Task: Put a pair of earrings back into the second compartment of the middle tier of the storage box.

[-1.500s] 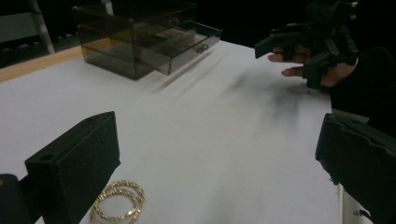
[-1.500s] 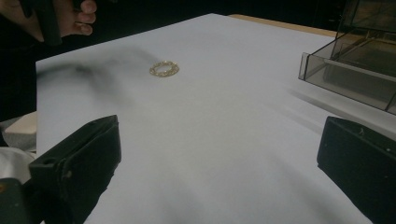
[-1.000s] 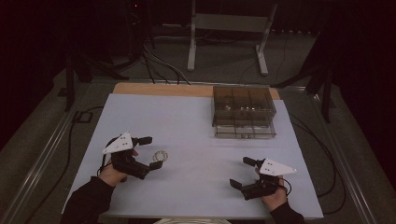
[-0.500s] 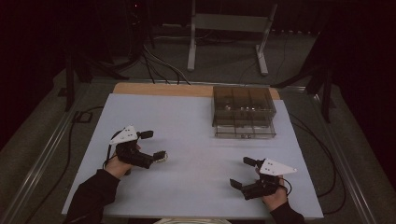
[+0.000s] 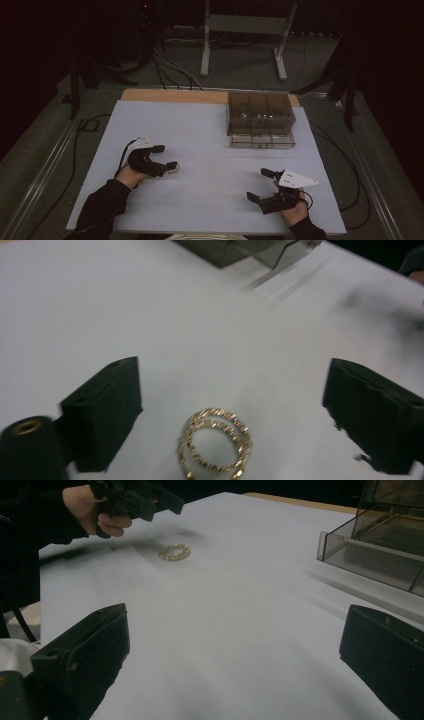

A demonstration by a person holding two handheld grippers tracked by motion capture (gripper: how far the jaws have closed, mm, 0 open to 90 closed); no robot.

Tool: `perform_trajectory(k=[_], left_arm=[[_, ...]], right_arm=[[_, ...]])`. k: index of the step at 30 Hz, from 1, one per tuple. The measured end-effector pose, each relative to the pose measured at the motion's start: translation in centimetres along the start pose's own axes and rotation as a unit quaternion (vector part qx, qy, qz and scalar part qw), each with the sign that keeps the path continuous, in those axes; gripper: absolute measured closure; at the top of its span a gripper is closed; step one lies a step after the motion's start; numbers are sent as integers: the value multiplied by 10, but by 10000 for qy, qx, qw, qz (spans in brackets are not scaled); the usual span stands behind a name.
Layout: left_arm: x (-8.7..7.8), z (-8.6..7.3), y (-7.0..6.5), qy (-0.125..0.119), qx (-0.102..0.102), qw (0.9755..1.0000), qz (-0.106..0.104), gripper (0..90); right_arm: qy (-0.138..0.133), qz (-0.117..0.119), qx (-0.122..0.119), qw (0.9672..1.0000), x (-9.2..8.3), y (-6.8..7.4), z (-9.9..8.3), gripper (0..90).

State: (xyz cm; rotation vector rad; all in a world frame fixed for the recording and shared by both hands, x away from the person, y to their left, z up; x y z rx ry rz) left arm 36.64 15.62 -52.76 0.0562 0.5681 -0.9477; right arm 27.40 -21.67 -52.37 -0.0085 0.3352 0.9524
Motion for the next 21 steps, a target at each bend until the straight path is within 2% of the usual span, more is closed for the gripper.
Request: perform_trajectory(k=[1,4,8,9,10,14,15,16,18,20,21], left_arm=[[0,-1,0,8,17,10000,33,132],[1,-3,3,123,67,9998,162,240],[2,-6,4,229,67,9995,185,386],[3,-8,5,357,158,9990,240,386],[4,-9,5,399,168,9987,251,461],[8,-12,6,538,231,9978,307,559],[11,-15,8,666,238,9967,394,559],[12,-16,8,718,233,9963,406,610],[15,-19,9,817,242,9955,424,657],[16,-20,10,886,273,9947,448,685],[18,-21,10,974,310,9935,506,685]], right_arm=[[4,0,-4,10000,0,0,0,0],[3,0,1,10000,0,0,0,0],[15,1,-10,10000,0,0,0,0],[9,0,-8,10000,0,0,0,0],[9,0,-2,10000,0,0,0,0],[26,1,-5,10000,0,0,0,0],[20,2,-9,10000,0,0,0,0],[21,3,-8,10000,0,0,0,0],[38,-1,-13,10000,0,1,-1,0],[44,-2,-9,10000,0,1,-1,0],[36,0,-13,10000,0,0,0,0]])
Point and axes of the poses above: each handheld gripper's, and its own axes: x roughly forward along the jaws, z roughly out of its top, y roughly to its left, the point moved 5 cm from there along x, roughly forward along the jaws, and after that the axes turned 4 degrees about -y, right-handed, at the moved point
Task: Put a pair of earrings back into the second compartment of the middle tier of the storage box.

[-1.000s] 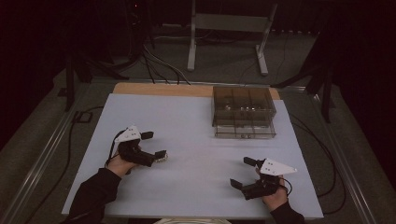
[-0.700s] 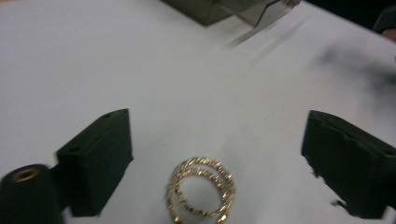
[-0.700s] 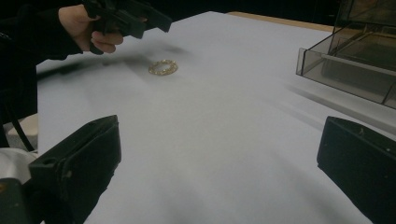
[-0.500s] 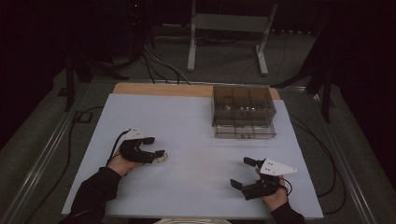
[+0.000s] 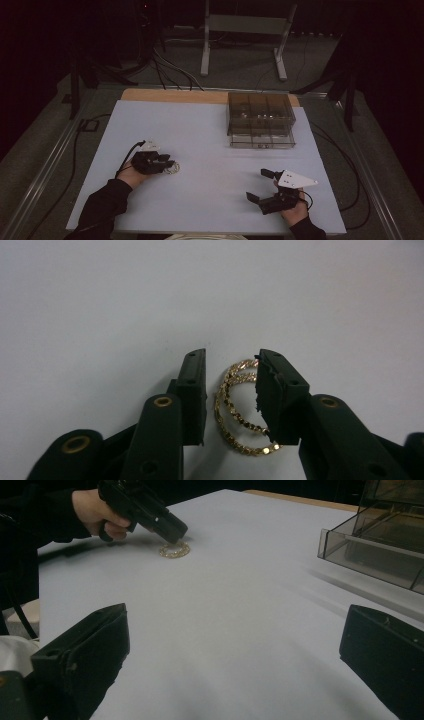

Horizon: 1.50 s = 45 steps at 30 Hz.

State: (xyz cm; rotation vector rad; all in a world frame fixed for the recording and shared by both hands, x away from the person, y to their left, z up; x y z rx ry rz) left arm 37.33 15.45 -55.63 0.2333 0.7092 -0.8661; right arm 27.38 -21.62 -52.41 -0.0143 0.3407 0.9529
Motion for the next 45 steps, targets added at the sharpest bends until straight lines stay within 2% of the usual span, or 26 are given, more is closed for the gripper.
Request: perform_trajectory(k=[3,10,11,23,27,28,30,32,34,40,45], left_arm=[[2,0,1,65,35,9999,110,770],[1,0,3,70,23,9999,117,881],[0,1,3,29,-55,10000,59,890],[-9,8,1,-144,-101,9998,-60,893],[-14,11,-1,-218,-132,9996,-130,897],[-15,12,-2,-241,-187,9993,-215,897],[-17,14,-4,-221,-143,9994,-219,898],[-20,16,-8,-249,-132,9991,-310,898],[-22,19,-12,-250,-35,9991,-334,898],[-26,29,-20,-352,102,9988,-336,898],[-28,37,-21,-435,132,9984,-341,899]], right_arm=[[24,-8,-19,10000,0,0,-1,0],[43,-23,-20,10000,0,0,-1,0],[37,-19,-12,10000,0,0,-1,0],[54,-47,12,10000,0,-1,-1,0],[60,-55,15,10000,0,-1,-1,0],[49,-54,15,10000,0,-1,-1,0],[31,-56,36,10000,0,-1,-1,0],[42,-69,29,10000,0,-1,-1,0],[45,-71,31,10000,0,-1,-1,0],[45,-83,39,9999,0,-2,-1,0],[52,-81,39,9999,0,-2,-2,0]])
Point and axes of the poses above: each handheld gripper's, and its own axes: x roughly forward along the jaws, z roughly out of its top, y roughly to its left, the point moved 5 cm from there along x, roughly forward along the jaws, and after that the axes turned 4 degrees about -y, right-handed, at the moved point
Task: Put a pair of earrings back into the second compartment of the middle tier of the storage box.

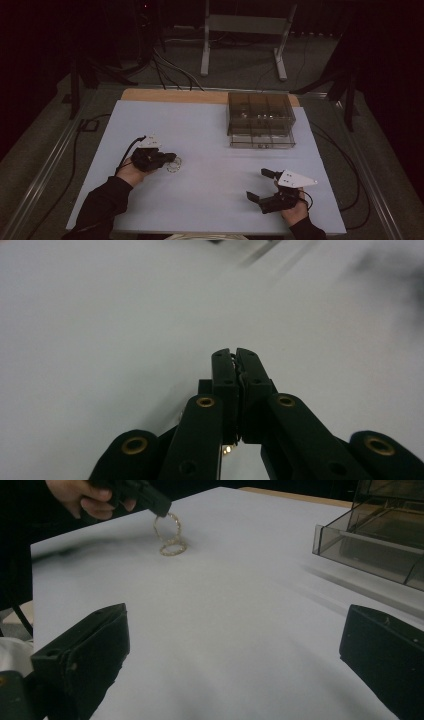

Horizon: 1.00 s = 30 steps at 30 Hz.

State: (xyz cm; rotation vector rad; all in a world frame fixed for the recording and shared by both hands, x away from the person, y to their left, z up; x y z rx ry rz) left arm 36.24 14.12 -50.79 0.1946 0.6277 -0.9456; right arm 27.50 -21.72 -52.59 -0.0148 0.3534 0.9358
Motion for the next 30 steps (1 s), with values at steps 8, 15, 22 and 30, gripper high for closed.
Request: perform_trajectory(k=[8,15,22,30], left_arm=[[4,12,-4,-116,63,9999,-43,899],[11,33,-8,-254,127,9995,-165,898],[21,50,-13,-267,285,9989,-240,898],[34,67,-18,-390,311,9978,-444,898]], right_arm=[[-3,-2,-3,10000,0,0,0,0],[-1,15,-5,10000,0,1,0,0],[-8,48,-29,10000,0,2,0,0],[-7,48,-25,10000,0,2,0,0]])
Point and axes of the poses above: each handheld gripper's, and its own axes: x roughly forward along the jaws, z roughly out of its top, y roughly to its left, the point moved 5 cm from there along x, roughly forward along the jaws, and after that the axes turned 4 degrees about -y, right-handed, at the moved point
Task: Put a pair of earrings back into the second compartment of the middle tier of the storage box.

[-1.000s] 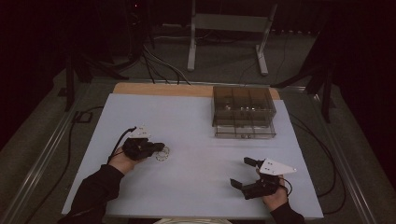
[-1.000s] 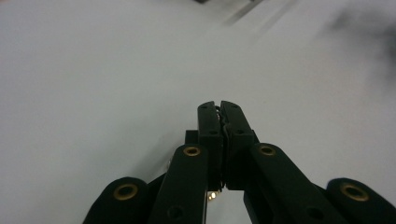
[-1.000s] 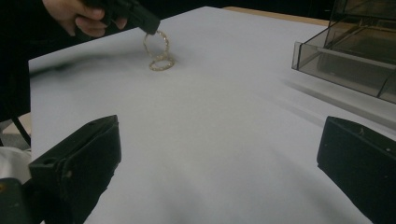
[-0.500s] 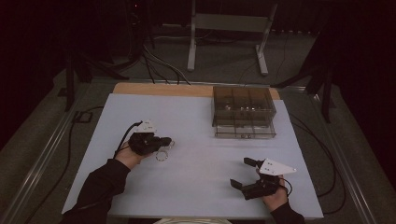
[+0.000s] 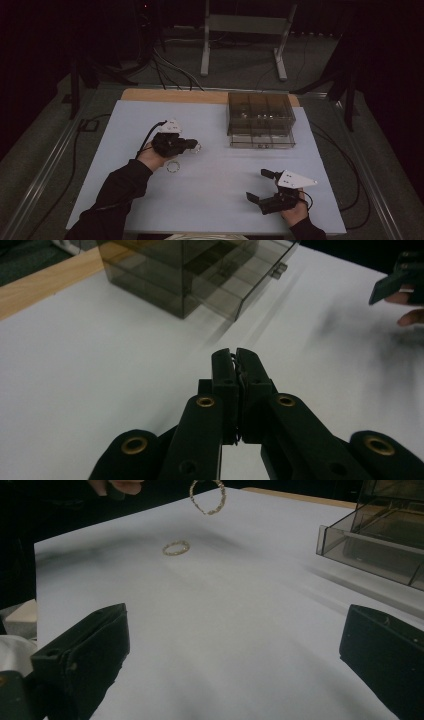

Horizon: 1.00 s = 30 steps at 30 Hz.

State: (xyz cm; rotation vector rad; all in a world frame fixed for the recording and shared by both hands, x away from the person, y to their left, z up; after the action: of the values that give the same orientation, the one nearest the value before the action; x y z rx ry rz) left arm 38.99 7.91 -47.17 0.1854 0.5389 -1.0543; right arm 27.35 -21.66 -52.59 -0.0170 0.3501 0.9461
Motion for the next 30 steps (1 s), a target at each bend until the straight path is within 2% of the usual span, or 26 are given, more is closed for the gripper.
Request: perform_trajectory(k=[7,12,14,22,30], left_arm=[[17,14,-6,2,155,9998,-121,898],[27,28,-10,-113,131,9995,-254,897],[31,33,-12,-132,183,9993,-291,897],[52,53,-22,-257,276,9975,-602,897],[79,72,-33,-240,357,9961,-765,897]], right_arm=[[9,1,7,10000,0,0,0,0],[1,-3,5,10000,0,0,0,0],[-2,5,11,10000,-1,0,0,0],[-11,20,48,10000,-1,0,0,0],[2,15,57,10000,-1,-1,0,0]])
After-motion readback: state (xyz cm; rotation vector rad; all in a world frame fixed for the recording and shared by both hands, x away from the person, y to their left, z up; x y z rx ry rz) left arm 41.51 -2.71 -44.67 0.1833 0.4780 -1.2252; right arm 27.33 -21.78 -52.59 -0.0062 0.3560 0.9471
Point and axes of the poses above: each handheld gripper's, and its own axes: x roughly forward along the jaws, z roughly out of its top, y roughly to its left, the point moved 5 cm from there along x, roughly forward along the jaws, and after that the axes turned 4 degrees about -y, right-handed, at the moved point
